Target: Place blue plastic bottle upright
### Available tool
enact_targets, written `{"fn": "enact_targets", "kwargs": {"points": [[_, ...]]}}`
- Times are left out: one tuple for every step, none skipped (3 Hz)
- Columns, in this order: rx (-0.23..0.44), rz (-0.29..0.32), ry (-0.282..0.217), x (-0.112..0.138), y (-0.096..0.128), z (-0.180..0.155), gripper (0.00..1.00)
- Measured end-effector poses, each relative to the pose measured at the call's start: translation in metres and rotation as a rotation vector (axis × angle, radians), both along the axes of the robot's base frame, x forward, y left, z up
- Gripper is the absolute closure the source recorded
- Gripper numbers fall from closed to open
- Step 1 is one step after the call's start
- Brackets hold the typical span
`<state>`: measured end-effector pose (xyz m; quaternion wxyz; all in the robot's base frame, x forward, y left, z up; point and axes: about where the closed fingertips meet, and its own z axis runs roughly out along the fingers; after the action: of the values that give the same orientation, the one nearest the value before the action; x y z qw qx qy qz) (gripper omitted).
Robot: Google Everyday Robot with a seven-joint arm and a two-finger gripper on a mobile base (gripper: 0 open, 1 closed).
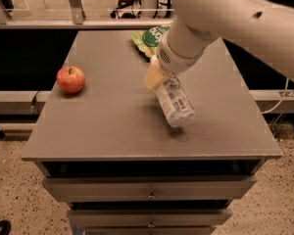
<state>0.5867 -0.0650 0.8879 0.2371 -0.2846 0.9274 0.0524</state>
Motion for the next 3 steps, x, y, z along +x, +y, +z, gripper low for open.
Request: {"fn": "enact_targets", "kwargs": {"points": [[0.132,0.146,-0.15,0.012,0.009,0.053,1.0],[0.307,0.269,-0.28,0.009,0.015,0.093,1.0],[0.402,0.358,-0.379,0.0,0.012,0.112,1.0]]}}
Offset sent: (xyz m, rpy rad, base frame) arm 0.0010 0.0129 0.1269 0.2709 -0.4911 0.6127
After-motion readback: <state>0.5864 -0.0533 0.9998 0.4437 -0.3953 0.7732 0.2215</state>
